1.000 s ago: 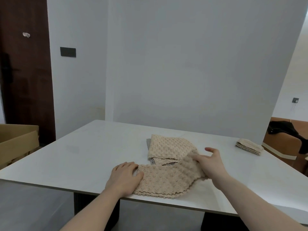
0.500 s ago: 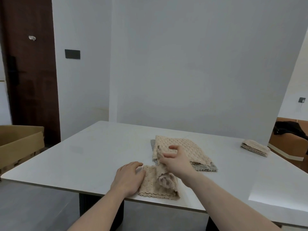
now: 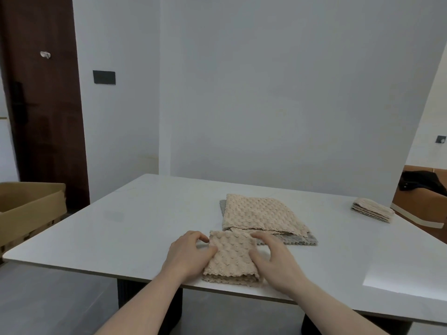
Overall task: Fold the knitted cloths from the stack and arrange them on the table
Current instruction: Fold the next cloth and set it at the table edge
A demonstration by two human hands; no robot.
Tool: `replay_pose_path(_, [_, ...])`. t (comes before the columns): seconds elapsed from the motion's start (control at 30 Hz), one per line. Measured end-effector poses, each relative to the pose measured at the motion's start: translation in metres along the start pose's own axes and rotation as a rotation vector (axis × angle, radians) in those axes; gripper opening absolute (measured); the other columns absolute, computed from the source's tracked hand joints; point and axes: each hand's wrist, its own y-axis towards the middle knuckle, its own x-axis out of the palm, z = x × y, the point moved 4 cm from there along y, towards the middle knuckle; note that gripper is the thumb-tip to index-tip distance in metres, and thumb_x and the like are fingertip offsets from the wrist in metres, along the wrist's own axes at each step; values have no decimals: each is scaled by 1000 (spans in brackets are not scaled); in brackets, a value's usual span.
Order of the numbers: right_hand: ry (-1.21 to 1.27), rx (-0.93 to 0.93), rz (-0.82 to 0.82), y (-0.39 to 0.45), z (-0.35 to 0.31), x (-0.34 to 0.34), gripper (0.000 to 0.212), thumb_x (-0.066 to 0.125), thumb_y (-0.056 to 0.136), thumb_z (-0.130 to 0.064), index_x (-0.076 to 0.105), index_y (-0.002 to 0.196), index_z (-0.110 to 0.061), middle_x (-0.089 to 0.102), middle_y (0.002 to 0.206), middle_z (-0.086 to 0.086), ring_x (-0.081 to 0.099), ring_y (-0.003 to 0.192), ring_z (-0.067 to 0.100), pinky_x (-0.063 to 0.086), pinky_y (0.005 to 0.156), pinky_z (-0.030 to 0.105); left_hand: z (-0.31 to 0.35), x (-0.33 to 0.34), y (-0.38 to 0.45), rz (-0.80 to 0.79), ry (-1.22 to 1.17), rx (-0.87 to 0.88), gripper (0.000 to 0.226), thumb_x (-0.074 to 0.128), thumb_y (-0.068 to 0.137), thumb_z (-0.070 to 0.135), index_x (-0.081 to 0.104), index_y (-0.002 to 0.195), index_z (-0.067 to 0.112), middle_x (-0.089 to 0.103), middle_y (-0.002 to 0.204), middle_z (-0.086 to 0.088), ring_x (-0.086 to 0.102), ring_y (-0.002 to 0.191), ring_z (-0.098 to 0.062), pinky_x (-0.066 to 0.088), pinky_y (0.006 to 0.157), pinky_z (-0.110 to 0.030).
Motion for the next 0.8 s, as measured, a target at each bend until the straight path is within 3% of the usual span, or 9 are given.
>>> replay_pose_path(0.13, [-74, 22, -53, -6, 12, 16, 50, 44, 100, -50, 45, 149, -37, 43, 153, -18, 38, 141, 7, 28, 118, 28, 2, 4, 2, -4, 118, 37, 41, 54, 87, 58, 66, 118, 33, 60, 129, 14, 53, 121, -11, 41, 104, -32])
replay_pose_path(0.23, [-117, 71, -68, -5, 17, 19, 51, 42, 99, -50, 42, 150, -40, 48, 151, -15, 39, 141, 10, 26, 119, 32, 1, 5, 4, -26, 144, 44, 45, 49, 91, 56, 65, 125, 31, 60, 135, 11, 52, 123, -13, 39, 107, -34])
replay_pose_path(0.33, [-143, 87, -68, -4, 19, 20, 52, 42, 98, -52, 41, 149, -44, 47, 152, -15, 36, 143, 9, 23, 120, 34, 2, 6, 3, -54, 174, 36, 60, 47, 84, 69, 62, 129, 32, 56, 137, 13, 50, 127, -12, 37, 110, -35])
replay_pose_path(0.43, [-144, 93, -69, -4, 19, 20, 54, 45, 96, -53, 41, 149, -44, 48, 151, -16, 37, 142, 9, 23, 119, 34, 4, 5, 2, -59, 170, 34, 58, 54, 81, 67, 61, 127, 33, 56, 135, 15, 50, 127, -11, 37, 110, -35])
replay_pose_path(0.53, [-72, 108, -40, -6, 18, 17, 58, 48, 91, -57, 40, 147, -43, 56, 141, -17, 46, 133, 9, 31, 114, 35, 3, 3, 3, -61, 111, 19, 46, 61, 79, 65, 69, 113, 35, 61, 128, 17, 54, 121, -11, 42, 104, -34])
replay_pose_path(0.67, [-6, 172, 18, -7, 21, 14, 57, 42, 93, -69, 46, 140, -36, 59, 130, -15, 50, 127, 12, 36, 110, 35, -2, 3, 4, -59, -6, 9, 30, 69, 77, 60, 71, 74, 31, 67, 113, 25, 60, 107, -6, 48, 95, -34])
replay_pose_path(0.8, [-61, 203, 13, -6, 21, 14, 48, 39, 89, -75, 65, 104, -38, 55, 116, -17, 50, 118, 12, 38, 104, 34, -7, 4, 4, -51, -91, 17, 34, 66, 73, 69, 71, 73, 35, 69, 103, 29, 61, 104, 1, 50, 94, -34])
